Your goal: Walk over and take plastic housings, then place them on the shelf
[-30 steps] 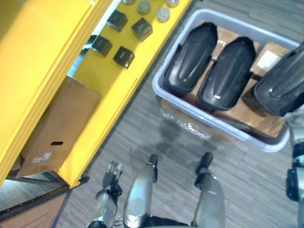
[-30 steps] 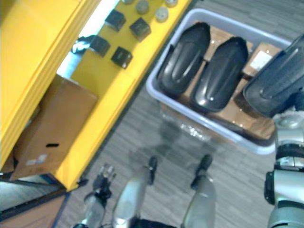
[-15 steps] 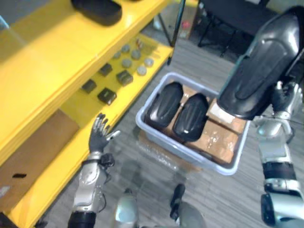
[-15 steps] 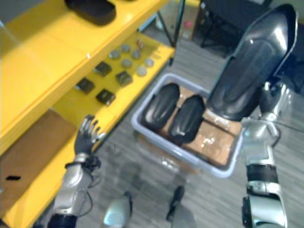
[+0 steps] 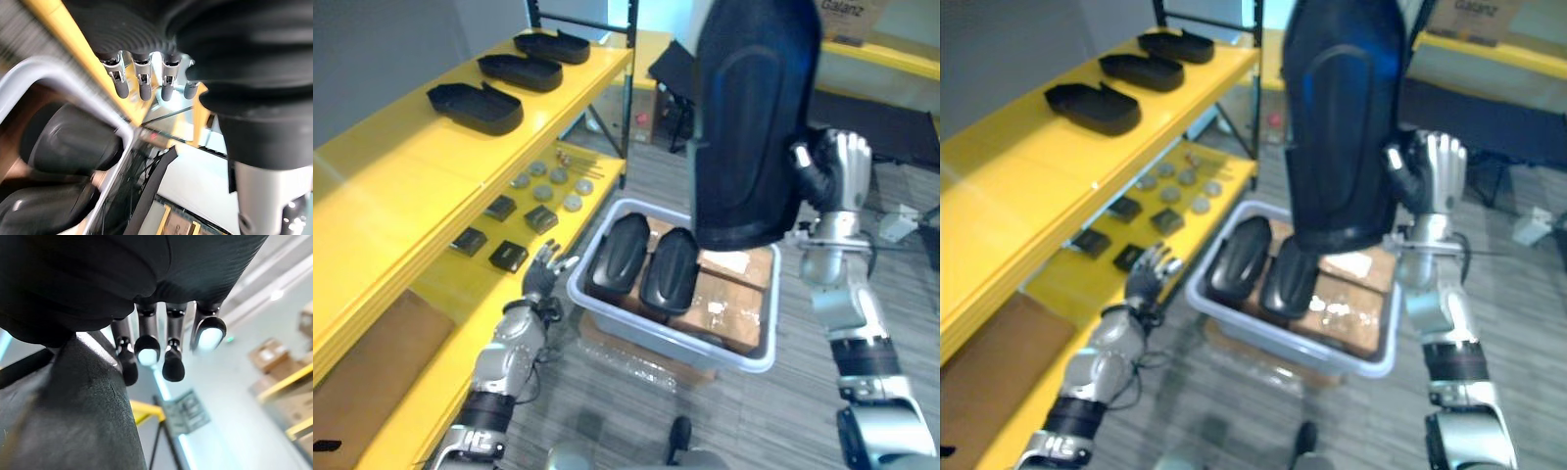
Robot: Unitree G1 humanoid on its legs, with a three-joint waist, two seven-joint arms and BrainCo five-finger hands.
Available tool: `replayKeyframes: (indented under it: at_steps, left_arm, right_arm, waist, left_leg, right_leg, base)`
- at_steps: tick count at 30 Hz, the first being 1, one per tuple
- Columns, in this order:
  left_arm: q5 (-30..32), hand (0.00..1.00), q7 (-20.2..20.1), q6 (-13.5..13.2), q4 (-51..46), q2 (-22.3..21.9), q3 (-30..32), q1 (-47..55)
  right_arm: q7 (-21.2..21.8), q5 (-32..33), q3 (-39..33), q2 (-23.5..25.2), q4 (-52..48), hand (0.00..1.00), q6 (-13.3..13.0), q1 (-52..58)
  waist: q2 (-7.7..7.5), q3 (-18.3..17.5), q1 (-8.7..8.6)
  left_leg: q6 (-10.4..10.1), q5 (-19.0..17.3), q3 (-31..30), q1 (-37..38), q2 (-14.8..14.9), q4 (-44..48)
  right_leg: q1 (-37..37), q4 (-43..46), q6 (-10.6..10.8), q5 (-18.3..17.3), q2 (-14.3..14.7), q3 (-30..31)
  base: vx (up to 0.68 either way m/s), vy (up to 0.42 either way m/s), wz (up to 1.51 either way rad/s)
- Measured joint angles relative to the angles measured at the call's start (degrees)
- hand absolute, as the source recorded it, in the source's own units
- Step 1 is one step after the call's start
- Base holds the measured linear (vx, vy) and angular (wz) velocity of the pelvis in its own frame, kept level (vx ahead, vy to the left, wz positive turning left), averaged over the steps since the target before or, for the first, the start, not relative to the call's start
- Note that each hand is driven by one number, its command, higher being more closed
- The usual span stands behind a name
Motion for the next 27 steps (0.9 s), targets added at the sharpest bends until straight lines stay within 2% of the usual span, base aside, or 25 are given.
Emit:
replayKeyframes:
  at_steps: [2,5,10,14,16,24,27]
  left_arm:
    - [-3.4,0.00,-1.6,0.0,1.1,0.0,-0.2,0.0]
    - [-4.0,0.00,-2.0,-0.1,1.6,-0.1,-1.4,0.0]
    - [-6.3,0.00,-3.2,-2.9,1.9,-2.2,-2.3,0.0]
    - [-5.3,0.00,-4.1,-7.1,1.0,-2.3,-3.2,0.0]
    - [-4.6,0.00,-4.3,-8.4,-0.7,-2.3,-4.0,0.0]
    - [-2.5,0.00,-6.6,-9.7,-6.3,-3.5,-6.8,0.0]
    - [1.7,0.00,-6.6,-9.9,-6.9,-4.4,-8.0,0.1]
  right_arm:
    - [0.7,-1.1,1.6,0.5,0.1,1.00,-0.7,0.0]
    - [0.8,-2.2,3.1,0.7,1.0,1.00,-1.5,0.1]
    - [0.9,-2.3,6.1,1.2,5.1,1.00,-1.5,0.6]
    - [0.9,-2.6,7.9,1.5,7.0,1.00,-1.3,1.4]
    - [0.9,-3.3,8.1,1.9,7.5,1.00,-1.1,2.7]
    - [0.8,-4.4,10.4,3.8,10.1,1.00,0.2,3.2]
    - [0.7,-4.4,10.5,4.3,10.5,1.00,0.5,3.2]
  waist:
    - [-0.30,-0.3,0.00]
    - [-0.51,-0.9,0.06]
    - [-0.66,-2.0,0.16]
    - [-0.66,-2.1,0.28]
    - [-0.66,-2.1,0.41]
    - [-0.69,-2.4,0.61]
    - [-0.70,-2.8,0.69]
  left_leg:
    - [0.0,0.0,-0.1,0.0,-0.1,0.0]
    - [0.0,0.1,-0.2,0.0,-0.1,0.0]
    - [0.0,0.2,-0.6,0.2,-0.1,0.0]
    - [-0.1,0.4,-1.0,0.2,-0.1,0.0]
    - [-0.1,0.6,-1.4,0.1,-0.1,-0.2]
    - [-0.3,1.5,-2.0,0.2,-0.2,-1.3]
    - [-0.3,1.6,-2.1,0.2,-0.2,-1.5]
  right_leg:
    - [0.1,0.0,0.0,0.0,0.0,-0.1]
    - [0.2,0.0,0.0,0.0,0.0,-0.2]
    - [0.7,-0.1,0.0,0.0,-0.1,-0.4]
    - [0.8,-0.1,-0.1,0.1,-0.1,-0.5]
    - [0.8,-0.1,-0.1,0.1,-0.1,-0.8]
    - [0.8,-0.1,-0.2,0.1,-0.1,-1.5]
    - [0.8,-0.1,-0.2,0.1,-0.1,-1.6]
  base:
    - [0.00,0.000,0.00]
    - [0.00,0.000,0.00]
    - [-0.02,0.006,0.03]
    - [-0.02,-0.004,0.03]
    - [-0.02,-0.010,0.08]
    - [-0.01,-0.005,0.03]
    - [0.00,0.000,0.00]
